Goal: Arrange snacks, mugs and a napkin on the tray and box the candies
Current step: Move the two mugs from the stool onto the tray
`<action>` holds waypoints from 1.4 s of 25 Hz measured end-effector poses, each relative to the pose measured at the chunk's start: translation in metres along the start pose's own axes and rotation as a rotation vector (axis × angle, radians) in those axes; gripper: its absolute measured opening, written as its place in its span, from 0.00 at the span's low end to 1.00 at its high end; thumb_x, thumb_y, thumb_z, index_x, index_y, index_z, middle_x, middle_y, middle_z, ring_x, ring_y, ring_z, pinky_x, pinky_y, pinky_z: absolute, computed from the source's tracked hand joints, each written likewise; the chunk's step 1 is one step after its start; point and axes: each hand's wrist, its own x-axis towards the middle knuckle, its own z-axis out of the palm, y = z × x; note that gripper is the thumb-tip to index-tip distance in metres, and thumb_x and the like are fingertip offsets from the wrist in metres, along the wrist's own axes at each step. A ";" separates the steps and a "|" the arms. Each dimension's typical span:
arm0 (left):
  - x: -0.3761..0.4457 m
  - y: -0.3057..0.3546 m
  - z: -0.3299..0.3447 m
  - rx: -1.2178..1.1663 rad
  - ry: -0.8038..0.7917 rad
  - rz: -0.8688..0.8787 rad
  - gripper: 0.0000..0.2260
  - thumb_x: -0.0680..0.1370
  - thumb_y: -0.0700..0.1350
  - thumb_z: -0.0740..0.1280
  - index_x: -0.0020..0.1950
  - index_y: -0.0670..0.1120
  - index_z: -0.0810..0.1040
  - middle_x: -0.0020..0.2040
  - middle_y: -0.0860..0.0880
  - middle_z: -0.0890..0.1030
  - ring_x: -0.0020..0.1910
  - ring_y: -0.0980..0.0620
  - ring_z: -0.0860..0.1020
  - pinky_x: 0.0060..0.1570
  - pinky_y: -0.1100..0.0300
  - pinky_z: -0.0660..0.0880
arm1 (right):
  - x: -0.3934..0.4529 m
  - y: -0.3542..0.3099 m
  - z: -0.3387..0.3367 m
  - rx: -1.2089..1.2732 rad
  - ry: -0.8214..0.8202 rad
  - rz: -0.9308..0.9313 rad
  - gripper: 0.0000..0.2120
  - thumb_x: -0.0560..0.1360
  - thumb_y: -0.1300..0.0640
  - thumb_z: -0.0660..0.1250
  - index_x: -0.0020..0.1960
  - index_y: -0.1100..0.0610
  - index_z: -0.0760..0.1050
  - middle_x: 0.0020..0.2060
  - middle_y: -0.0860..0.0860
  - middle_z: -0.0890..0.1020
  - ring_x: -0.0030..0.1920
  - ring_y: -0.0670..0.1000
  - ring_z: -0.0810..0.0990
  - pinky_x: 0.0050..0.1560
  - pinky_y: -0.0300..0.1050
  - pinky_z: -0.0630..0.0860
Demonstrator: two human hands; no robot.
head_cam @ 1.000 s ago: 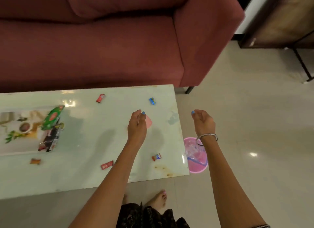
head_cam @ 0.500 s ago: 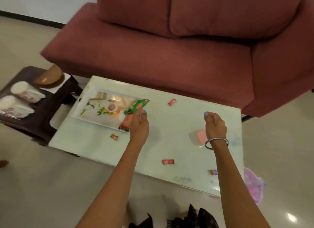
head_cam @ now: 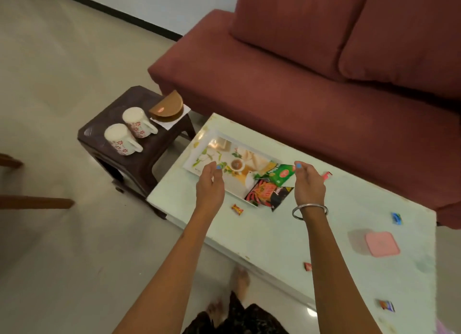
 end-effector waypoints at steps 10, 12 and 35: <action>0.090 -0.002 -0.081 0.000 0.214 -0.098 0.22 0.80 0.49 0.58 0.72 0.45 0.61 0.72 0.45 0.67 0.70 0.47 0.66 0.66 0.56 0.64 | 0.025 -0.082 0.142 -0.102 -0.370 -0.241 0.13 0.80 0.57 0.57 0.59 0.58 0.75 0.55 0.57 0.81 0.53 0.54 0.77 0.46 0.31 0.65; 0.105 -0.006 -0.101 0.008 0.243 -0.146 0.26 0.78 0.48 0.62 0.73 0.45 0.59 0.74 0.44 0.64 0.72 0.47 0.63 0.70 0.51 0.63 | 0.029 -0.098 0.174 -0.108 -0.459 -0.250 0.12 0.78 0.56 0.61 0.59 0.56 0.75 0.57 0.55 0.80 0.58 0.54 0.77 0.54 0.39 0.69; 0.338 -0.071 -0.288 0.772 -0.108 -0.272 0.45 0.64 0.43 0.78 0.73 0.50 0.53 0.75 0.42 0.55 0.74 0.38 0.53 0.69 0.38 0.61 | 0.073 -0.212 0.530 -0.967 -0.911 -0.645 0.35 0.67 0.53 0.72 0.70 0.47 0.61 0.74 0.57 0.59 0.71 0.61 0.62 0.65 0.58 0.66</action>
